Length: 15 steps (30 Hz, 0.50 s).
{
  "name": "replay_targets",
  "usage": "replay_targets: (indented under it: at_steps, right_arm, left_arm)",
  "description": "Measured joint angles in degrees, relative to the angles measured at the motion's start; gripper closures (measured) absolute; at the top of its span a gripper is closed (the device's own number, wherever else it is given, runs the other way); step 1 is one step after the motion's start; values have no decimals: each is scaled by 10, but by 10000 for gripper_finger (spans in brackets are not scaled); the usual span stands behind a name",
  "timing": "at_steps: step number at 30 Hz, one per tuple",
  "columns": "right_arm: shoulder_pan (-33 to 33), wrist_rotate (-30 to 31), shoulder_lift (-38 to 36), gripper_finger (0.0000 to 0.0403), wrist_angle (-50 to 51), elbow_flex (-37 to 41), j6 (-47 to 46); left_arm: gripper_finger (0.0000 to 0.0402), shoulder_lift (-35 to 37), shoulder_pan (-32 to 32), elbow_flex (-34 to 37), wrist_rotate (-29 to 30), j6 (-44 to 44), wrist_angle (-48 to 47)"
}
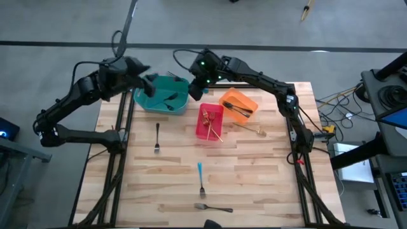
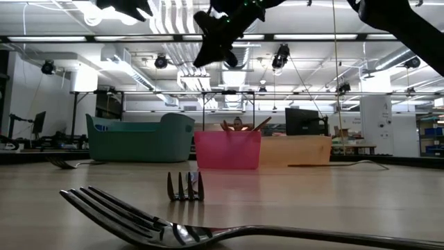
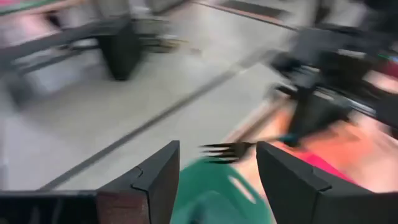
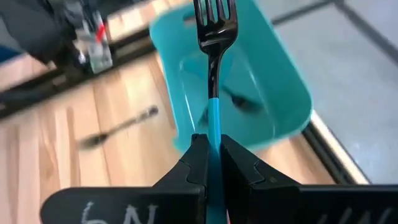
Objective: Sort silverware by color (type)
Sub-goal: Put the blue fork into the green bin
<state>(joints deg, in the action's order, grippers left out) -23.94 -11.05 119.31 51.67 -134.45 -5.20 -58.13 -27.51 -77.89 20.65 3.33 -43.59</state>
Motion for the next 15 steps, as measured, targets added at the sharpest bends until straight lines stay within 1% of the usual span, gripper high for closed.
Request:
replay_targets:
  at_steps: [1,4,5,7,11,15]
  right_arm:
    - [1,-4,1,390,15,0,3]
    - [10,-17,2,390,58,0,19]
    - [15,-20,2,390,66,0,24]
    - [23,-21,2,390,80,0,32]
    - [40,-21,2,390,87,0,34]
    - [53,-20,1,390,92,0,23]
  left_arm:
    - [209,-3,0,5,-44,-22,0]
    - [209,-15,1,34,-201,-94,11]
    - [209,-22,1,49,-237,-107,25]
    - [212,-35,2,83,-262,-114,61]
    - [218,-65,1,143,-262,-141,136]
    - [224,-88,2,164,-283,-158,191]
